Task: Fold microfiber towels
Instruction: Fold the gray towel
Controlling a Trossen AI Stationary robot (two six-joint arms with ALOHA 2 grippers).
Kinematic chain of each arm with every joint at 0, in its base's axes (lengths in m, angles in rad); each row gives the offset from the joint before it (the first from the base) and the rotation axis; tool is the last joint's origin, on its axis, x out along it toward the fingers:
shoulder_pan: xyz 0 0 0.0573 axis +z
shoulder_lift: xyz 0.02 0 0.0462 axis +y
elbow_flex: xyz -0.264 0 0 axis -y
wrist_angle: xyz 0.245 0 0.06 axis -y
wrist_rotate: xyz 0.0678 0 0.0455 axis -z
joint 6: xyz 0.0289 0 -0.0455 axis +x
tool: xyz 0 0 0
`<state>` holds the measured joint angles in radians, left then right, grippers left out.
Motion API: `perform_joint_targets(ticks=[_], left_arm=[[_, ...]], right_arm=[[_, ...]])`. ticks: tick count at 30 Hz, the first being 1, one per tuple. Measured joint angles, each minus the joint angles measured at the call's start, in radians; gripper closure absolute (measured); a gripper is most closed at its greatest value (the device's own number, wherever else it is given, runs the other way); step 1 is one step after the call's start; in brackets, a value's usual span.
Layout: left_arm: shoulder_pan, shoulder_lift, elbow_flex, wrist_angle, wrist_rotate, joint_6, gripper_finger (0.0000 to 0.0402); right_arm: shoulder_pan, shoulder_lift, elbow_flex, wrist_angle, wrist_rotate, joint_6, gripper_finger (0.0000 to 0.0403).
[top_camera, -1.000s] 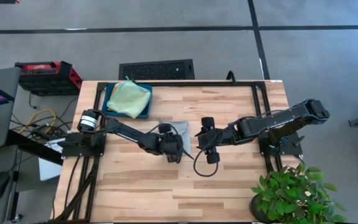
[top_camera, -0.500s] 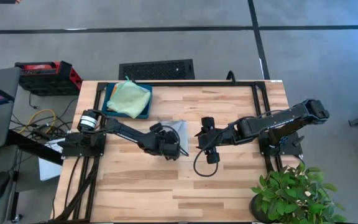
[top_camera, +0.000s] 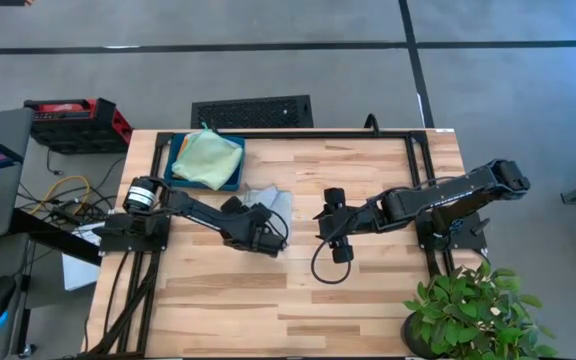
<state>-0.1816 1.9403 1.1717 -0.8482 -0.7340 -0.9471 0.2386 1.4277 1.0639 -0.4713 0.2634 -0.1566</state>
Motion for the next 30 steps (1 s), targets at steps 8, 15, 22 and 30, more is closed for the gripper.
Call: perform_joint_targets(ticks=[8, 15, 22, 30], left_arm=[[0.000, -0.009, 0.000, -0.246, 0.077, -0.208, 0.0262], [-0.031, -0.050, 0.011, -0.287, 0.055, -0.254, 0.0262], [-0.083, -0.146, 0.069, -0.417, 0.078, -0.344, 0.0262], [-0.117, -0.168, 0.031, -0.413, 0.349, -0.440, 0.0262]], right_arm=[[0.000, 0.000, 0.000, 0.000, 0.000, 0.000, 0.0159], [-0.006, 0.000, 0.000, 0.000, 0.000, 0.000, 0.0159], [-0.022, 0.000, 0.000, 0.000, 0.000, 0.000, 0.0159], [-0.025, 0.000, 0.000, 0.000, -0.001, 0.000, 0.0159]])
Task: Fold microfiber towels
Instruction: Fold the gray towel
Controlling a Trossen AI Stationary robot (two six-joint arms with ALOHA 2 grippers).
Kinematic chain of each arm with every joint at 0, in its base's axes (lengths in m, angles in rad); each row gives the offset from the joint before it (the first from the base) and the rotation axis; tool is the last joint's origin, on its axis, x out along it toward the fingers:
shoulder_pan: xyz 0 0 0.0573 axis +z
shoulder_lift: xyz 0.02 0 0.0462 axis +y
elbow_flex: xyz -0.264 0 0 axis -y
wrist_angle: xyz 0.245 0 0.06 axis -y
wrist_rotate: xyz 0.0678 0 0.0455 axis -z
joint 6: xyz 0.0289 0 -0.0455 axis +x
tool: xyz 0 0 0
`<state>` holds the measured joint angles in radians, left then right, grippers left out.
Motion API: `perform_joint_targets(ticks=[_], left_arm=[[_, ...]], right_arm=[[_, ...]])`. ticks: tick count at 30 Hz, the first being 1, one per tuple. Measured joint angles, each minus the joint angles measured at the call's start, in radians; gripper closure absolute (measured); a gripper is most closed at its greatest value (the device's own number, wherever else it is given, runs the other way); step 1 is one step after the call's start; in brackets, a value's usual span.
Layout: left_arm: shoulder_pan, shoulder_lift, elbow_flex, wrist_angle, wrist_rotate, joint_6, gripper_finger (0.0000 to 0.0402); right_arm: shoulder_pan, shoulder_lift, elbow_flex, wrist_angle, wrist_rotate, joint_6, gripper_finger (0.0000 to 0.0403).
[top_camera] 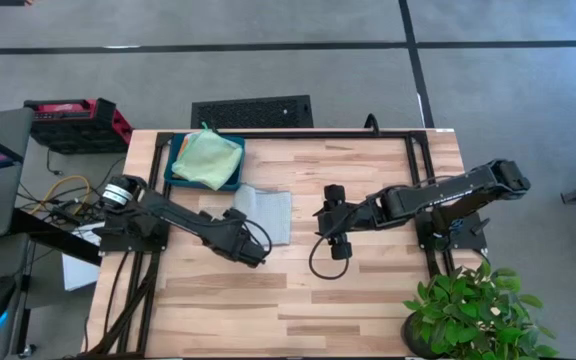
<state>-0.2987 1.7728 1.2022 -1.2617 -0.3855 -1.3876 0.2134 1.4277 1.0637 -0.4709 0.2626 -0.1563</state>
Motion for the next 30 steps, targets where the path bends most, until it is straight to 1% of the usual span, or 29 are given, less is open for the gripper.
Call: perform_joint_targets(ticks=[2, 5, 8, 14, 16, 20, 22, 30], left_arm=[[-0.001, 0.000, -0.039, 0.017, 0.043, -0.028, 0.0262], [0.000, 0.000, -0.101, 0.032, 0.073, -0.088, 0.0262], [0.011, 0.000, -0.155, 0.060, 0.056, -0.112, 0.0262], [0.064, 0.001, -0.250, 0.218, 0.003, -0.051, 0.0262], [0.079, 0.001, -0.270, 0.240, -0.034, -0.034, 0.0262], [0.097, 0.002, -0.283, 0.283, -0.145, -0.013, 0.0262], [0.102, 0.002, -0.284, 0.318, -0.175, 0.021, 0.0262], [0.108, 0.002, -0.284, 0.572, -0.327, 0.273, 0.0262]], right_arm=[[0.001, 0.000, 0.000, 0.000, 0.000, 0.000, 0.0159], [0.002, 0.000, 0.000, 0.000, 0.000, 0.000, 0.0159], [0.002, 0.000, 0.000, 0.000, 0.000, 0.000, 0.0159], [0.002, 0.000, 0.000, 0.000, 0.000, 0.000, 0.0159], [0.002, 0.000, 0.000, 0.000, 0.000, 0.000, 0.0159], [0.002, 0.000, 0.000, 0.000, 0.000, 0.000, 0.0159], [0.002, 0.000, 0.000, 0.000, 0.000, 0.000, 0.0159], [0.002, 0.000, 0.000, 0.001, 0.000, 0.000, 0.0159]])
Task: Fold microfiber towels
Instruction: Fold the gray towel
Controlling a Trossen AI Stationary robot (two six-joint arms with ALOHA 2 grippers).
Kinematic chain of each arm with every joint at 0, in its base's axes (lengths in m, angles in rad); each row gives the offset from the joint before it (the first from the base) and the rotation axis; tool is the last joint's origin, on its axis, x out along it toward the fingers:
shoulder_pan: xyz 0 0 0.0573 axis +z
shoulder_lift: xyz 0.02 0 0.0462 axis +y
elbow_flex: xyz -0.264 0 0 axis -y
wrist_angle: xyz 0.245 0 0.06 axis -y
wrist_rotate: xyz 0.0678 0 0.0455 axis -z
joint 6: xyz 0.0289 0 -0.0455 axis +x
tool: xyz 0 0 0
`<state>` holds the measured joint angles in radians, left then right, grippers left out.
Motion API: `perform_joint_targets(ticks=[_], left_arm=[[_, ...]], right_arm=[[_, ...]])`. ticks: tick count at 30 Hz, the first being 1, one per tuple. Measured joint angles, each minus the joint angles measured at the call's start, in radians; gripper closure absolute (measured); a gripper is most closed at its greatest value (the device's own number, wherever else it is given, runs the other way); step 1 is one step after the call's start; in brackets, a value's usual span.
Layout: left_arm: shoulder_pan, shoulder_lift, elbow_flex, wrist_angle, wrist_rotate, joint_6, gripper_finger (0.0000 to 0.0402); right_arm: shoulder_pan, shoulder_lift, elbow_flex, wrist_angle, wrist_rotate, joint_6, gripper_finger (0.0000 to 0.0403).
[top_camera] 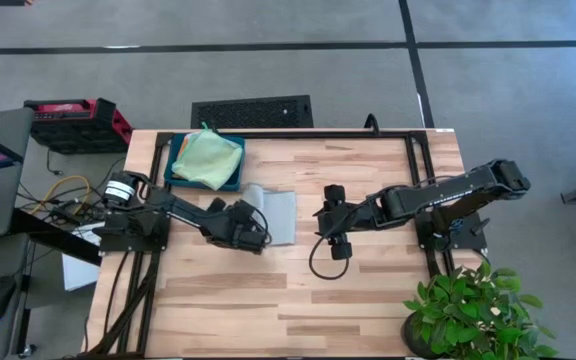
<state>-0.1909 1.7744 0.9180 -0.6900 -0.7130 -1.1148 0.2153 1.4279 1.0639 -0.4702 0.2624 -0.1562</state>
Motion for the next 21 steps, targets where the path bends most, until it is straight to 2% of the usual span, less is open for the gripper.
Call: perform_joint_targets(ticks=[5, 13, 17, 21], left_arm=[[0.000, 0.000, 0.002, 0.122, -0.035, 0.159, 0.0262], [-0.003, 0.000, 0.096, 0.140, -0.099, 0.372, 0.0262], [0.023, 0.012, 0.099, 0.218, -0.014, 0.495, 0.0262], [0.048, 0.048, 0.099, 0.276, 0.052, 0.549, 0.0262]], right_arm=[[0.000, 0.000, 0.000, 0.000, 0.000, 0.000, 0.0159], [0.000, 0.000, 0.000, 0.017, 0.000, 0.000, 0.0159], [0.000, 0.000, 0.000, 0.023, 0.000, 0.000, 0.0159], [0.000, 0.000, 0.000, 0.032, 0.000, 0.000, 0.0159]])
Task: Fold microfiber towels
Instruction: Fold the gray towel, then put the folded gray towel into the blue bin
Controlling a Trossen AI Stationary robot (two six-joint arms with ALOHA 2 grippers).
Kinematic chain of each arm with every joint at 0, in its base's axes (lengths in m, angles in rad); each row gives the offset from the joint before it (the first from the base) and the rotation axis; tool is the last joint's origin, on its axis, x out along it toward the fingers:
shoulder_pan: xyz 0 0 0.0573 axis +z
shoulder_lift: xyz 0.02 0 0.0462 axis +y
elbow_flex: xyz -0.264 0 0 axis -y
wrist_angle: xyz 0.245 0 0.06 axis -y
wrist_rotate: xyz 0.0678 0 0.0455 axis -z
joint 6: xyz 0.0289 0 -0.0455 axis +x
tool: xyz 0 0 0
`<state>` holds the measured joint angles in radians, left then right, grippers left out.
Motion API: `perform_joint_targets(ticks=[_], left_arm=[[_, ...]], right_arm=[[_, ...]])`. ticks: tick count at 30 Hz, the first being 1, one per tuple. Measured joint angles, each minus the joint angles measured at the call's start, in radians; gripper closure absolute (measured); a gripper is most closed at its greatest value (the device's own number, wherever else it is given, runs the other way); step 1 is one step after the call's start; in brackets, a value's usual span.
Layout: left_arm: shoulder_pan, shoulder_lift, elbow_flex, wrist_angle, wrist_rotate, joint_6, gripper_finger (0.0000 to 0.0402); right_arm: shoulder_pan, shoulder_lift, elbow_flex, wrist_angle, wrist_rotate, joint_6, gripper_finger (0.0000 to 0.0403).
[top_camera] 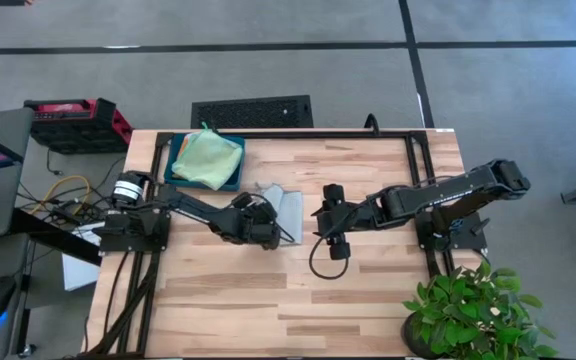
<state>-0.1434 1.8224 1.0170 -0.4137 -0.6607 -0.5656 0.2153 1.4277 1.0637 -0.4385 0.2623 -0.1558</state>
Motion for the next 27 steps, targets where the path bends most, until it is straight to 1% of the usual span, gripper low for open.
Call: perform_joint_targets(ticks=[5, 8, 11, 14, 17, 20, 22, 24, 27], left_arm=[[0.014, 0.035, -0.001, 0.004, 0.037, -0.001, 0.0262], [0.011, 0.032, 0.019, -0.006, 0.031, 0.007, 0.0262], [-0.002, 0.011, 0.072, -0.037, 0.019, 0.040, 0.0262], [-0.023, -0.003, 0.129, -0.105, 0.017, 0.098, 0.0262], [-0.057, -0.002, 0.186, -0.166, 0.017, 0.202, 0.0262], [-0.096, -0.002, 0.210, -0.252, 0.029, 0.248, 0.0262], [-0.124, -0.003, 0.212, -0.293, 0.029, 0.234, 0.0262], [-0.151, -0.011, 0.210, -0.338, 0.036, 0.180, 0.0262], [-0.176, -0.013, 0.210, -0.426, 0.103, 0.049, 0.0262]], right_arm=[[0.000, 0.000, 0.000, 0.001, 0.000, 0.003, 0.0159], [0.000, 0.000, -0.003, 0.001, 0.000, 0.002, 0.0159], [0.000, 0.000, -0.003, -0.001, 0.000, 0.004, 0.0159], [0.000, 0.000, -0.003, -0.001, -0.001, 0.006, 0.0159], [0.000, 0.000, -0.003, -0.003, -0.002, 0.006, 0.0159], [0.000, 0.000, -0.003, -0.027, -0.008, -0.033, 0.0159], [0.000, 0.010, -0.010, -0.016, -0.039, -0.077, 0.0159], [0.000, 0.031, -0.024, -0.010, -0.070, -0.116, 0.0159], [0.000, 0.091, -0.043, 0.052, -0.081, -0.165, 0.0159]])
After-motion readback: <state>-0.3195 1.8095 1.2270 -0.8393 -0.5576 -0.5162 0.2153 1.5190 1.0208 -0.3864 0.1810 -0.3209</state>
